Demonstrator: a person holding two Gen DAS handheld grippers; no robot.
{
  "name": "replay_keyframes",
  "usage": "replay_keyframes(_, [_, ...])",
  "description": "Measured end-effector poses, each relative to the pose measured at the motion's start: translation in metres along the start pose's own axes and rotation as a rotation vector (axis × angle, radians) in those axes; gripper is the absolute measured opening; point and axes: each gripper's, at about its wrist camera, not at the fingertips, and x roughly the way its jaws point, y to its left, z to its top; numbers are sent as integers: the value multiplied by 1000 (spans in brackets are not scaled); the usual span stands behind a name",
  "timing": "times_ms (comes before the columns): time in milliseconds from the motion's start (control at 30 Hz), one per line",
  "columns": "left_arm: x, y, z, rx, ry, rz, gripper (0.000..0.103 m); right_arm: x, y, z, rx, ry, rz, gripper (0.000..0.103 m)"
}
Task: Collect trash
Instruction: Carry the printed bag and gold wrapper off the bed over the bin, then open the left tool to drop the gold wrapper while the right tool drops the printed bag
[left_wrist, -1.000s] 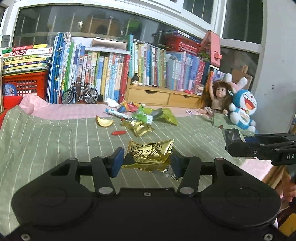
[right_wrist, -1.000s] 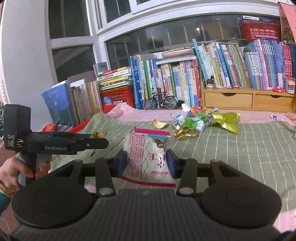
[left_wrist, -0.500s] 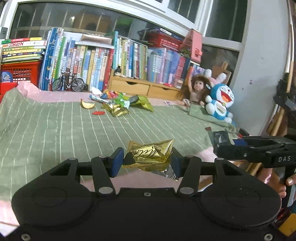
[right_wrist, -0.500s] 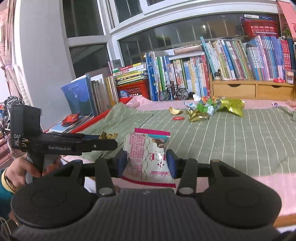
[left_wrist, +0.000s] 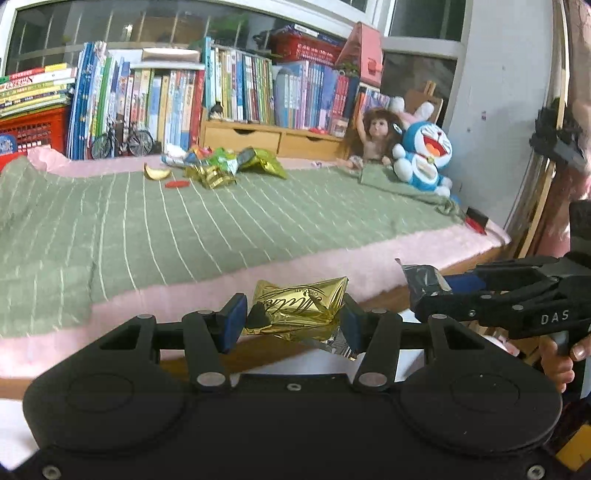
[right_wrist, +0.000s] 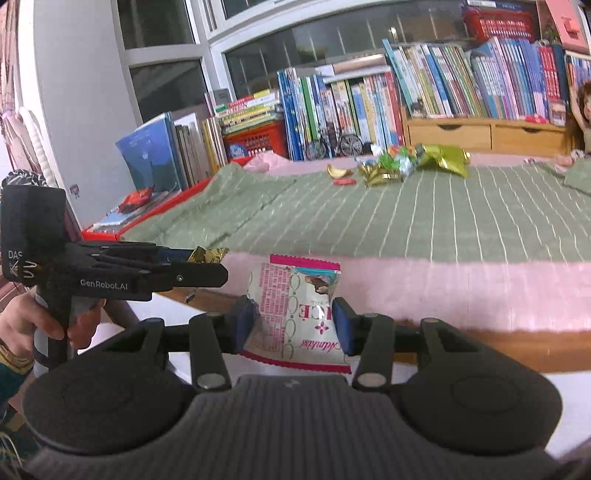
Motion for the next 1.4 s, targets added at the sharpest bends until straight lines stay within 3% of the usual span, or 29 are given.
replay_keyframes(233, [2, -9, -26, 2, 17, 20, 52, 3, -4, -20, 24, 44, -28, 52])
replay_keyframes(700, [16, 8, -59, -68, 98, 34, 52, 35, 12, -50, -12, 158, -38, 53])
replay_keyframes(1033, [29, 6, -72, -46, 158, 22, 54, 41, 8, -50, 23, 148, -59, 54])
replay_keyframes(1100, [30, 6, -73, -36, 162, 34, 59, 41, 6, -49, 34, 142, -59, 55])
replay_keyframes(1233, [29, 3, -75, -10, 174, 27, 82, 41, 2, -49, 49, 143, -64, 55])
replay_keyframes(1400, [29, 5, -74, -16, 174, 35, 96, 42, -1, -49, 53, 148, -67, 55])
